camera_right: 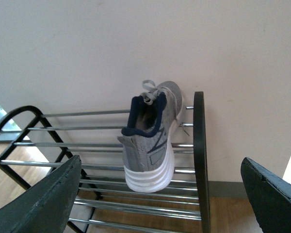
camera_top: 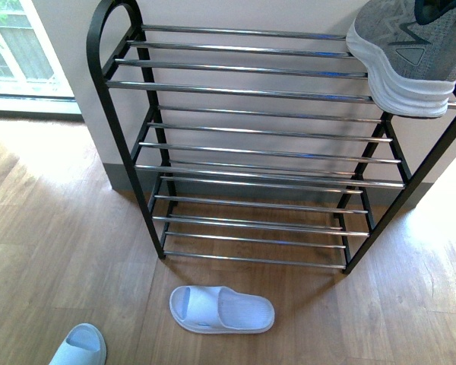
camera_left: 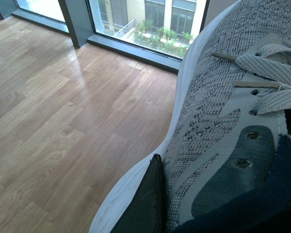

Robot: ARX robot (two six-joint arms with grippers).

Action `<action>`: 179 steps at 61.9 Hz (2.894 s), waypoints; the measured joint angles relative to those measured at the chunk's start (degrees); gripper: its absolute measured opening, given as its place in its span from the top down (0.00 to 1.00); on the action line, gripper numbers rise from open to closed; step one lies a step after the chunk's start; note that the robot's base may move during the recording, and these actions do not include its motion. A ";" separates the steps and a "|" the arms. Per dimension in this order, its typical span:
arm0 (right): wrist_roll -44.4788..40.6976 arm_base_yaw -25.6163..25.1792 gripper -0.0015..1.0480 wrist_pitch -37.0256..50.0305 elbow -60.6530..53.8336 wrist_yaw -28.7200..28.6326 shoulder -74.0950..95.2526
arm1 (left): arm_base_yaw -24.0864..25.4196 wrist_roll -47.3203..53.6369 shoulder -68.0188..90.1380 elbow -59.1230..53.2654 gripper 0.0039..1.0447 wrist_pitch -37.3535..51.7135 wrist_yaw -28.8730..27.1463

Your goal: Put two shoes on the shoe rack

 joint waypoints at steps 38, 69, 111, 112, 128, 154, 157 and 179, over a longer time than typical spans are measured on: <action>-9.03 12.22 0.99 2.73 -15.74 13.46 -16.59 | 0.00 0.00 0.00 0.00 0.99 0.00 0.00; -9.29 21.20 0.98 -6.73 -21.07 22.25 -31.52 | 0.00 0.00 0.00 0.00 0.99 0.00 0.00; -9.29 21.24 0.98 -17.40 -21.99 22.27 -44.70 | 0.00 0.00 0.00 0.00 0.99 0.00 0.00; -9.29 21.24 0.98 -17.53 -21.99 22.27 -44.81 | 0.00 0.00 0.00 0.00 0.99 0.00 0.00; -9.29 21.24 0.98 -28.50 -21.99 22.27 -55.43 | 0.00 0.00 0.00 0.00 0.99 0.00 -0.02; -9.33 21.24 0.87 -28.74 -21.99 22.27 -55.74 | 0.00 0.00 0.00 0.00 0.99 0.00 0.02; -9.33 21.24 0.80 -28.74 -21.99 22.27 -55.74 | 0.00 0.00 0.00 0.00 0.99 0.00 0.00; -9.33 21.24 0.22 -28.76 -21.99 22.08 -55.78 | 0.00 0.02 0.00 0.00 0.99 0.00 -0.48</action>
